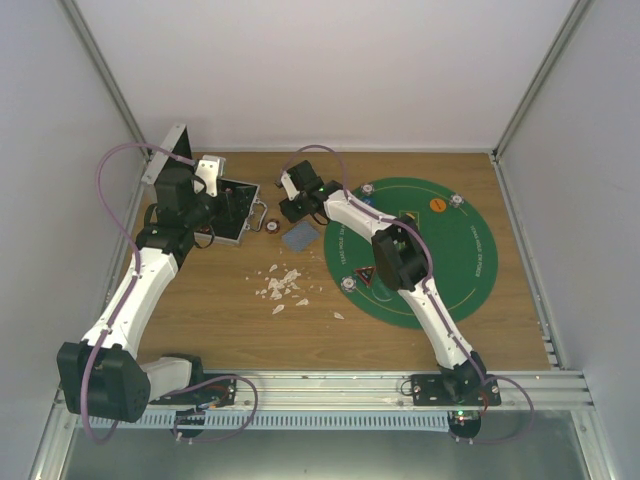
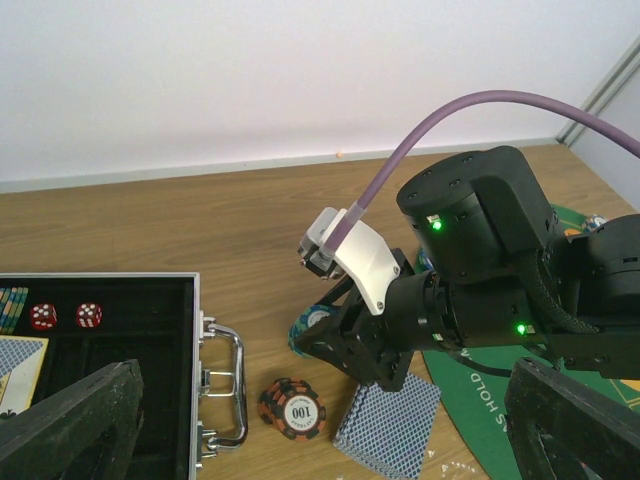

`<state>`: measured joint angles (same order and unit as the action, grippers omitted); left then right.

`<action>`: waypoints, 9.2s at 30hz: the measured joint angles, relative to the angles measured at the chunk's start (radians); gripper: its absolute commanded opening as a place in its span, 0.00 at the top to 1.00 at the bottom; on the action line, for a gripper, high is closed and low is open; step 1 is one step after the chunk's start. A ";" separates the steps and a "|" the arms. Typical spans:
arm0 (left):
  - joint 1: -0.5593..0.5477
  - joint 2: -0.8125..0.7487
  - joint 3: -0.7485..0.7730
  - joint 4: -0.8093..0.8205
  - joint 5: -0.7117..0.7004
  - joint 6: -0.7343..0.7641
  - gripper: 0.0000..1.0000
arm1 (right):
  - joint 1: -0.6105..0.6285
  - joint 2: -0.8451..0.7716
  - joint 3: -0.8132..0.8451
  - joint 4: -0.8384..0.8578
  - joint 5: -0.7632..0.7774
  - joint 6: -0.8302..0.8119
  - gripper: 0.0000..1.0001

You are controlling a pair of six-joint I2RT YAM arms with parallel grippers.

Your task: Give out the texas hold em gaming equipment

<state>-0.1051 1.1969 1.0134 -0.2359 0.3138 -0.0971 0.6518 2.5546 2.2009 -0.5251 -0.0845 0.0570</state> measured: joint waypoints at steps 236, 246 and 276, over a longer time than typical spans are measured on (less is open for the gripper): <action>0.003 0.032 0.000 0.001 0.020 -0.008 0.01 | 0.005 0.047 0.037 -0.037 -0.018 -0.094 0.58; 0.004 0.032 0.000 0.001 0.021 -0.008 0.01 | 0.011 0.040 0.032 -0.032 0.014 -0.059 0.67; 0.005 0.038 0.000 0.001 0.018 -0.008 0.01 | 0.000 -0.377 -0.425 0.040 0.083 0.020 0.67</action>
<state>-0.1001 1.2346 1.0134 -0.2352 0.3321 -0.1047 0.6521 2.1777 1.7760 -0.4850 -0.0017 0.0769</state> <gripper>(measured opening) 0.989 0.417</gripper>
